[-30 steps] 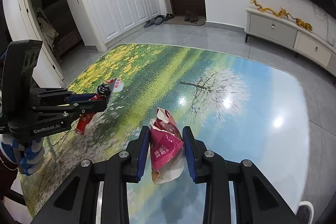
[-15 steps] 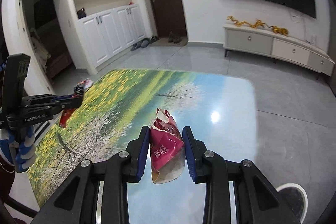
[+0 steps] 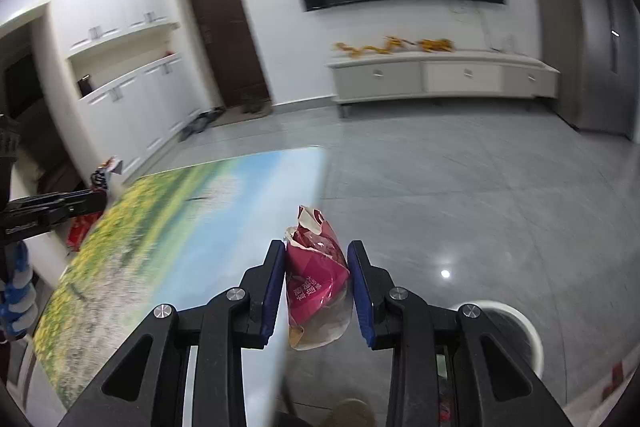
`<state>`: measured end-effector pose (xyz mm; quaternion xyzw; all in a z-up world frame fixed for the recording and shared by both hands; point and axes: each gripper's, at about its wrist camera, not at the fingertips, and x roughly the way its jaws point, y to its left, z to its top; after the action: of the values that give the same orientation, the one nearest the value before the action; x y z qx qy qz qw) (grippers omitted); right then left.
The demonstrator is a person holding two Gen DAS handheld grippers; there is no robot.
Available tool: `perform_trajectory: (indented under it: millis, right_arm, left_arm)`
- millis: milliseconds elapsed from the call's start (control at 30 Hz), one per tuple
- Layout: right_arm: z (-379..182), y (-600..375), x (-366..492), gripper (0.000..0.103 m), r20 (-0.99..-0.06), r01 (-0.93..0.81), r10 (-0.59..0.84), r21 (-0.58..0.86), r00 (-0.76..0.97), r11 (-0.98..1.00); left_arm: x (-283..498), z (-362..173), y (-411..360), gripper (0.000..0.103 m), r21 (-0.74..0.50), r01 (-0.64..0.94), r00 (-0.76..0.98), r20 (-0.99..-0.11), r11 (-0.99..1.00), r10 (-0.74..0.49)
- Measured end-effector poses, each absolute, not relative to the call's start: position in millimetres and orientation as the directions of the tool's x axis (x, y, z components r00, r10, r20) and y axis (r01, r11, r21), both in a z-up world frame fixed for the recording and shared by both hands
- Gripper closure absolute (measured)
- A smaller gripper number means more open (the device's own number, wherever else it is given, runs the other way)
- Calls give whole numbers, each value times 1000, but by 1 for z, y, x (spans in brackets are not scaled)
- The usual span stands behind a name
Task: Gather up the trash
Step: 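Carry both held bags over the white trash bin, then open both tools to drop the bags into the bin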
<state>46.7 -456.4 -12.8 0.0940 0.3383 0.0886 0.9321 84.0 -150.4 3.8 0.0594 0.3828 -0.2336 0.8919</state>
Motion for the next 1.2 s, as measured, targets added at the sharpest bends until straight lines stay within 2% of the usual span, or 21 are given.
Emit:
perform_trajectory:
  millis: [400,700,833,867,933,967,1000,1200]
  right_arm:
    - [-68,-565,31,73,-722,163,46,217,691,963]
    - [-107,-601,29,71,-779,249,-10,188,627,950]
    - [-116,-614,30,71,-792,277,-24,185,611,943]
    - [-117,-616,31,71,-795,283,-29,181,606,942]
    - [-120,-619,32,67,-801,295,-40,174,598,939]
    - [-121,-622,32,57,-802,304,-47,170,595,937]
    - [-122,-624,31,49,-801,314,-55,170,596,934]
    - [-122,-630,22,48,-801,348,-70,177,594,921]
  left_arm:
    - [89,-41,-329,83,-104,633,410,-795,767,-446]
    - [91,-76,-418,82,-154,687,297,-833,710,-467]
    - [100,-90,-441,81,-216,673,244,-838,708,-488]
    - [104,-94,-446,78,-242,666,219,-841,705,-495]
    - [107,-100,-451,64,-272,657,192,-841,703,-506]
    - [109,-103,-452,55,-287,652,183,-839,702,-513]
    - [110,-104,-452,53,-302,647,175,-835,700,-522]
    - [107,-100,-446,53,-288,647,192,-834,706,-517]
